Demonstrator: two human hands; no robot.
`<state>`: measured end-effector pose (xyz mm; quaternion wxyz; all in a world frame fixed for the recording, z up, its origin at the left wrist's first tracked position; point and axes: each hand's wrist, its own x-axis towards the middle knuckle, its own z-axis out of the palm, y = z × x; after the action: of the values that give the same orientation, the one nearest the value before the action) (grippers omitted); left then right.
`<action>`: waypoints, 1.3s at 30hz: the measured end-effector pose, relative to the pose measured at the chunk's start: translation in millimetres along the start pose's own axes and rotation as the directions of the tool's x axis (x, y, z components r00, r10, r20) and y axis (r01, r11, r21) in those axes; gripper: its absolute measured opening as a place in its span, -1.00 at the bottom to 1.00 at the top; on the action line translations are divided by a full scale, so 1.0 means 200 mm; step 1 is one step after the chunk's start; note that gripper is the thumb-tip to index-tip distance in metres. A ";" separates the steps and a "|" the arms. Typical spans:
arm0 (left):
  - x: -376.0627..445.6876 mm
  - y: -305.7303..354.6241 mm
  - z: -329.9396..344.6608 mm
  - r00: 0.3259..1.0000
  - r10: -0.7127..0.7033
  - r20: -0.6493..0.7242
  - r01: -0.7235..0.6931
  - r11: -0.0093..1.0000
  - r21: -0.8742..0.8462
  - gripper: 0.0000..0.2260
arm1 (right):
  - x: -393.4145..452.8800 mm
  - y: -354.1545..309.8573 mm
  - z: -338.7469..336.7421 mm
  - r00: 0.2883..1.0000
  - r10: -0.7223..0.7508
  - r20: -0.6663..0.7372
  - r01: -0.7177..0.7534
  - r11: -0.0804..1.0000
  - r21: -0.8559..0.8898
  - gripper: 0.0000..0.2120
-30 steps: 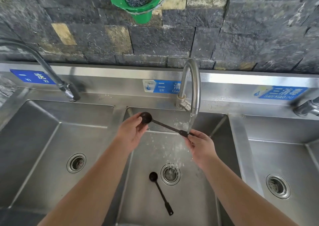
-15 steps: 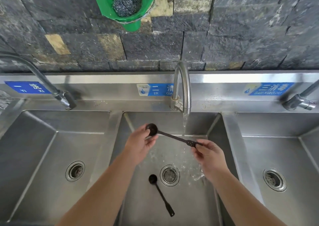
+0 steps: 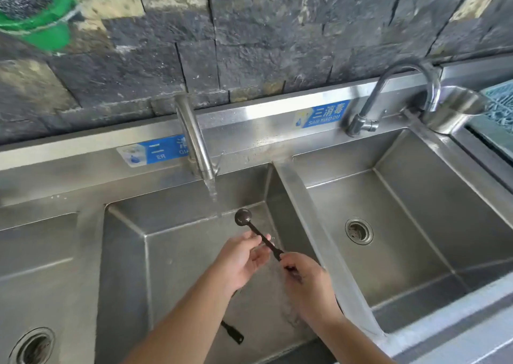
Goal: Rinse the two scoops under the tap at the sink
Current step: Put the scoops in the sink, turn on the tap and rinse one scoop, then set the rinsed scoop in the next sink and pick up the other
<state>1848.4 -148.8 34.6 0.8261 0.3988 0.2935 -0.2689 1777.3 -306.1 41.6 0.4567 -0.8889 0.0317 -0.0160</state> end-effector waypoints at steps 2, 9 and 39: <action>0.02 -0.06 0.07 1.000 -0.004 0.024 0.001 0.996 0.094 -0.85 | -0.05 0.04 -0.04 0.995 -0.096 -0.001 0.095 0.992 -0.083 -0.68; 0.13 -0.24 0.46 0.999 0.001 0.051 -0.021 0.921 0.390 -0.79 | -0.04 0.20 -0.32 0.977 0.205 -0.052 -0.209 0.976 -0.068 -0.77; 1.46 -1.45 1.02 0.972 -0.120 -0.203 0.209 0.046 0.977 -0.77 | 0.65 1.84 -0.55 0.304 0.912 0.274 -0.911 0.363 -0.197 -0.87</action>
<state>1905.6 -532.3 -210.6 0.2851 0.8262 0.1015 -0.4752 1884.9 -618.1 -194.4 0.3812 -0.7038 0.4493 0.3970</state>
